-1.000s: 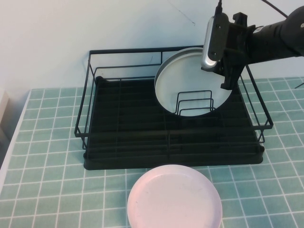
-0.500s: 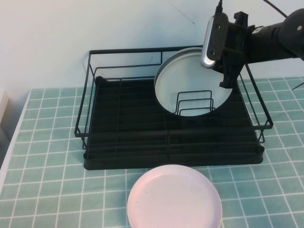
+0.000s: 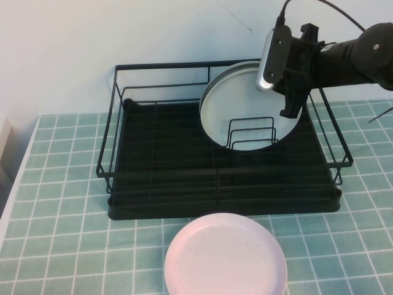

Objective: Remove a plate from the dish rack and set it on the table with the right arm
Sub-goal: Grasp the plate from the shelf, then place the plate from the table

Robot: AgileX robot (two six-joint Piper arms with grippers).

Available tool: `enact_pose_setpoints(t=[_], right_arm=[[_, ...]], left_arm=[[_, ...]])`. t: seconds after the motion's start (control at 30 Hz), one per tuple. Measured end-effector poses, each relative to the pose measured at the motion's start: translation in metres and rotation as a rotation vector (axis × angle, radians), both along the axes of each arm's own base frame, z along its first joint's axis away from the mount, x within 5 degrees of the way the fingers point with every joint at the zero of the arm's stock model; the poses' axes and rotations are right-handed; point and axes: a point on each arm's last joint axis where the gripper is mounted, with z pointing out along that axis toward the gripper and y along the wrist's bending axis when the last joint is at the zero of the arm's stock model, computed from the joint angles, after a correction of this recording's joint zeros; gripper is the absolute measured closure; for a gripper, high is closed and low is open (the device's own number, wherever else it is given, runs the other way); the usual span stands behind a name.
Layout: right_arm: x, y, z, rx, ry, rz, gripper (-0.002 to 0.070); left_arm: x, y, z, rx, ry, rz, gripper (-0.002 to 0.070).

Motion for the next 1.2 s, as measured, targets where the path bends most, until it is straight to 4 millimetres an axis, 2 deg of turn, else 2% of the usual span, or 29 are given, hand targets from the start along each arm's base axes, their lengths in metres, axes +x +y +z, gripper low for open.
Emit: enact_pose_setpoints(t=[0.2, 0.43, 0.53, 0.63, 0.83, 1.0, 1.13, 1.2], right_arm=[[0.002, 0.001, 0.001, 0.081, 0.005, -0.044, 0.0615], [0.002, 0.003, 0.003, 0.15, 0.026, -0.067, 0.0626], [-0.002, 0.002, 0.017, 0.161, -0.002, -0.065, 0.0626], [-0.013, 0.0, 0.046, 0.181, -0.048, -0.049, 0.0626], [-0.056, -0.006, 0.118, 0.245, -0.12, 0.024, 0.0626], [-0.104, -0.014, 0.17, 0.433, -0.027, 0.009, 0.0626], [-0.145, -0.024, 0.193, 0.554, 0.211, -0.099, 0.0626], [-0.164, -0.032, 0.191, 0.55, 0.366, -0.192, 0.0626]], left_arm=[[0.0, 0.0, 0.0, 0.0, 0.0, 0.0, 0.0678], [0.0, 0.0, 0.0, 0.0, 0.0, 0.0, 0.0678], [0.0, 0.0, 0.0, 0.0, 0.0, 0.0, 0.0678], [0.0, 0.0, 0.0, 0.0, 0.0, 0.0, 0.0678], [0.0, 0.0, 0.0, 0.0, -0.001, 0.0, 0.0678], [0.0, 0.0, 0.0, 0.0, -0.001, 0.0, 0.0678], [0.0, 0.0, 0.0, 0.0, -0.001, 0.0, 0.0678], [0.0, 0.0, 0.0, 0.0, -0.001, 0.0, 0.0678]])
